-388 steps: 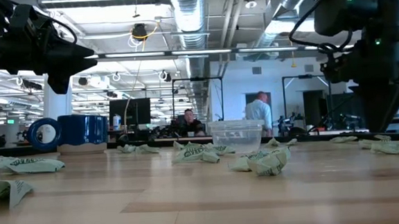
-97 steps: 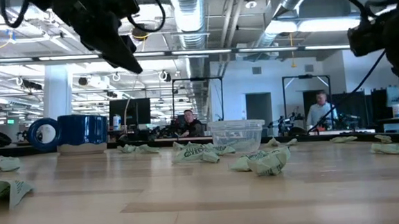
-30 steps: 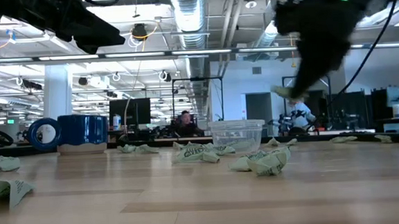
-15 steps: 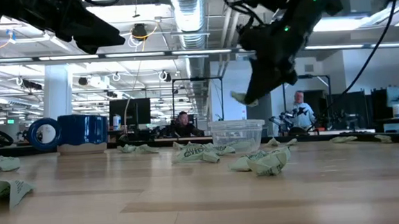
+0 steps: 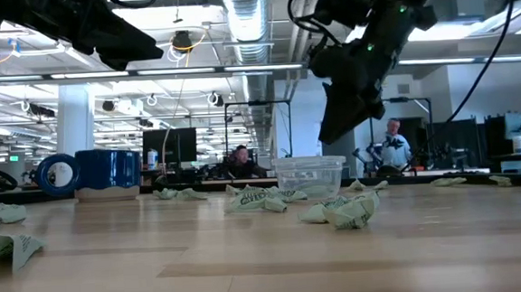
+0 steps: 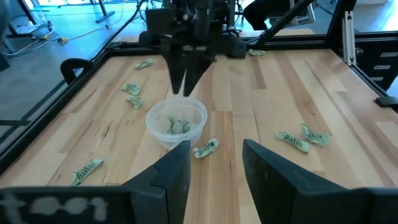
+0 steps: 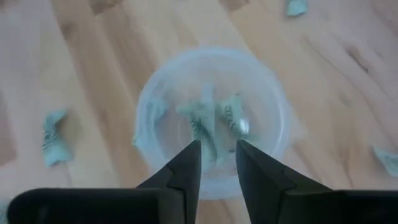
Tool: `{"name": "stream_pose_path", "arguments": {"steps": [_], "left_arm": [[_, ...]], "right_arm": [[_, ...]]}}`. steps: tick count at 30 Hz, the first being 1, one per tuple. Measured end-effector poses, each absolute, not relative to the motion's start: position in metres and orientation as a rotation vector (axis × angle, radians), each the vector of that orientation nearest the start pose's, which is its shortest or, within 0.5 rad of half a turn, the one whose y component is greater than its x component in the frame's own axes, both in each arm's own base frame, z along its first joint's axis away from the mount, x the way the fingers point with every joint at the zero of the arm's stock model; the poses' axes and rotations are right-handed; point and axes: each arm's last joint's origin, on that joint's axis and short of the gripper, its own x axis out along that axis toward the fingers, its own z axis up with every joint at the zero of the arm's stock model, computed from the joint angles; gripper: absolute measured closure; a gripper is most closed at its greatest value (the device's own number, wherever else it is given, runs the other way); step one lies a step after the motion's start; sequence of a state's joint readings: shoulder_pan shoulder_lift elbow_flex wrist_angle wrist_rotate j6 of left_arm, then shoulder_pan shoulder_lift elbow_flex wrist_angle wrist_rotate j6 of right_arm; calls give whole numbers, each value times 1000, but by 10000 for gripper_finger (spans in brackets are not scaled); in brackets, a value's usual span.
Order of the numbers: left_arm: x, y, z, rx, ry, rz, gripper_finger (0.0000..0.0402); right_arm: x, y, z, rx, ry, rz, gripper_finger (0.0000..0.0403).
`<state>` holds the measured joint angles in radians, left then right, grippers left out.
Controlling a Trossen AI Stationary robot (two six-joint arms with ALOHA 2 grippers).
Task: Pick and place items into bin
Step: Put the gray stevia packet into the transparent bin
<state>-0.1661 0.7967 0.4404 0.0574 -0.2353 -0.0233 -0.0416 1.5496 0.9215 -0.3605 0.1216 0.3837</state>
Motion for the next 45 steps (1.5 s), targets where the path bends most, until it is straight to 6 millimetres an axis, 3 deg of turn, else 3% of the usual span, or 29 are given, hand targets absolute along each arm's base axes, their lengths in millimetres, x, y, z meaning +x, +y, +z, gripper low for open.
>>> {"name": "stream_pose_path", "arguments": {"steps": [5, 11, 17, 22, 30, 45], "left_arm": [[176, -23, 235, 36, 293, 72, 265], [176, -23, 234, 30, 297, 73, 265], [176, -23, 234, 15, 296, 75, 265], [176, -23, 234, 14, 297, 76, 265], [177, -23, 234, 15, 301, 76, 265], [177, -23, 234, 15, 299, 76, 265]], "right_arm": [[268, -8, 196, 422, 1199, -324, 304], [220, 11, 199, 576, 1616, -499, 305], [191, 33, 206, 468, 1879, -600, 305], [184, 49, 204, 382, 1921, -555, 305], [164, 70, 185, 514, 2078, -484, 305], [148, 91, 149, 484, 2026, -358, 289]]}}
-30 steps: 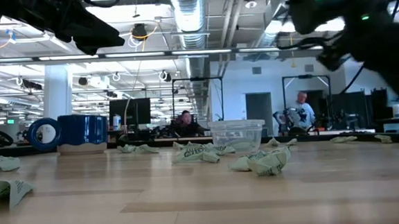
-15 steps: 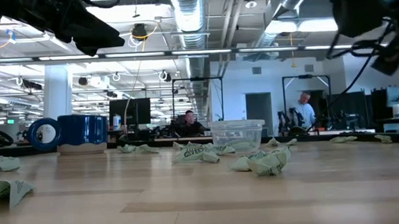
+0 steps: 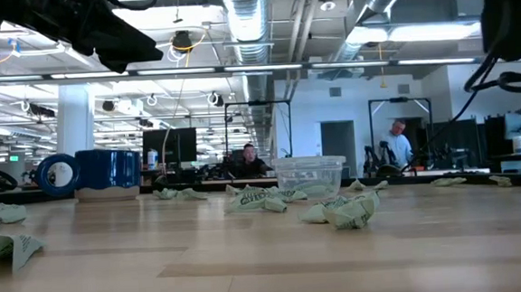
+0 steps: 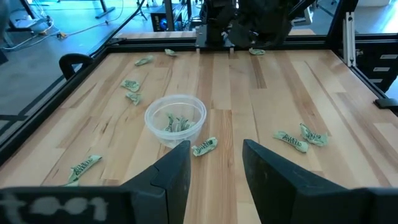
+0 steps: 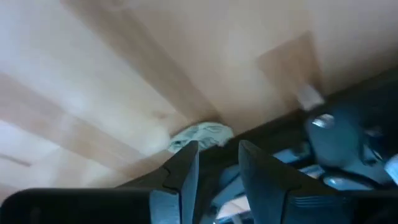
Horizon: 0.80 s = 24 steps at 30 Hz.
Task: Pick and place items into bin
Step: Put the gray stevia packet into the transparent bin
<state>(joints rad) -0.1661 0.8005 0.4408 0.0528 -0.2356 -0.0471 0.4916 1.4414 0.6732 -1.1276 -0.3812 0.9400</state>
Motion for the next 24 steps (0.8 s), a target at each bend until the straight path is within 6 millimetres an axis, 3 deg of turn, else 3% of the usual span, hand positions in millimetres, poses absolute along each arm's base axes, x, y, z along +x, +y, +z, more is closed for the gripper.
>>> {"name": "stream_pose_path", "arguments": {"steps": [13, 24], "left_arm": [[177, -23, 234, 13, 293, 76, 265], [177, -23, 235, 12, 293, 76, 265]], "right_arm": [[142, 107, 144, 339, 2006, -274, 189], [145, 110, 116, 246, 2180, -259, 175]]}}
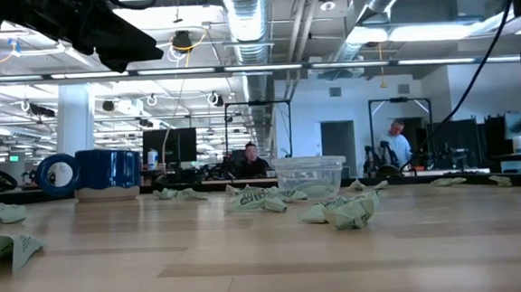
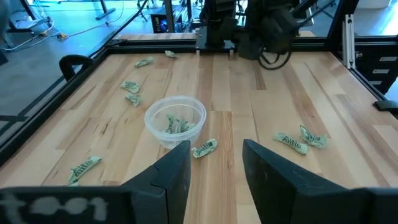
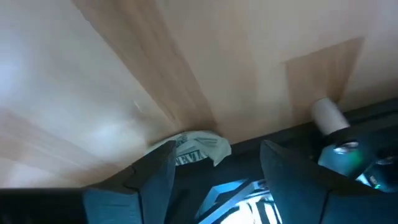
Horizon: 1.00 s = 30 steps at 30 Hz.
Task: Pick and place items into bin
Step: Put the gray stevia packet into the transparent bin
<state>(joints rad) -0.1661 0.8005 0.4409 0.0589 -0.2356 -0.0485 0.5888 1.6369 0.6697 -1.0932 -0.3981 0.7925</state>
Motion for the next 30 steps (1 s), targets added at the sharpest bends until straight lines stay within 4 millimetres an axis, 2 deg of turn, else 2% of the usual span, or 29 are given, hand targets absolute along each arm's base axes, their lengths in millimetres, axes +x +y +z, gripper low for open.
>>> {"name": "stream_pose_path", "arguments": {"steps": [5, 9, 22, 30], "left_arm": [[177, -23, 234, 11, 293, 76, 265], [177, -23, 234, 11, 293, 76, 265], [177, -23, 235, 11, 292, 76, 265], [177, -23, 235, 11, 292, 76, 265]], "right_arm": [[146, 112, 103, 240, 2256, -237, 178], [146, 113, 98, 243, 2288, -252, 197], [161, 121, 107, 254, 2210, -221, 353], [183, 125, 118, 297, 2113, -229, 381]]}}
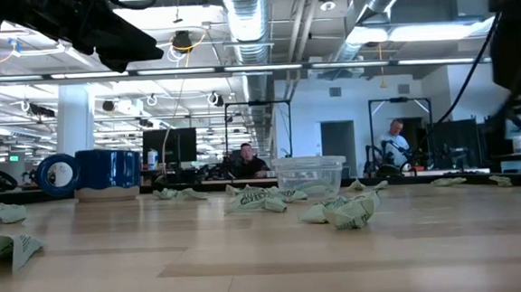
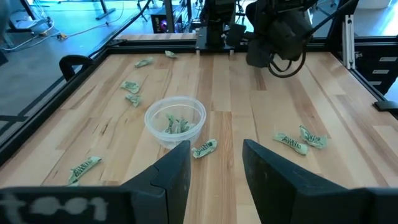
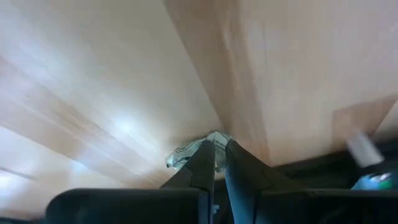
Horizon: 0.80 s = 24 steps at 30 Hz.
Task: Pick and place items into bin
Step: Put the gray stevia packet into the transparent bin
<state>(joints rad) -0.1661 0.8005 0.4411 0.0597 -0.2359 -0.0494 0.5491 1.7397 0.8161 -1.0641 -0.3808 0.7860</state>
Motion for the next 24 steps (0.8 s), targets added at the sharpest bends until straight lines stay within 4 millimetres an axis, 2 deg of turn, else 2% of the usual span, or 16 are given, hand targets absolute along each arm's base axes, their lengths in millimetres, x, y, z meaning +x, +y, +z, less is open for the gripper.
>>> {"name": "stream_pose_path", "arguments": {"steps": [10, 18, 21, 24], "left_arm": [[177, -23, 235, 11, 292, 77, 265], [177, -23, 235, 11, 292, 76, 265], [177, -23, 235, 11, 293, 77, 265], [177, -23, 235, 11, 292, 76, 265]], "right_arm": [[226, 125, 153, 217, 1912, -261, 385], [274, 116, 189, -110, 1473, -340, 383], [291, 105, 197, -207, 1301, -420, 386], [310, 89, 201, -224, 1174, -457, 388]]}}
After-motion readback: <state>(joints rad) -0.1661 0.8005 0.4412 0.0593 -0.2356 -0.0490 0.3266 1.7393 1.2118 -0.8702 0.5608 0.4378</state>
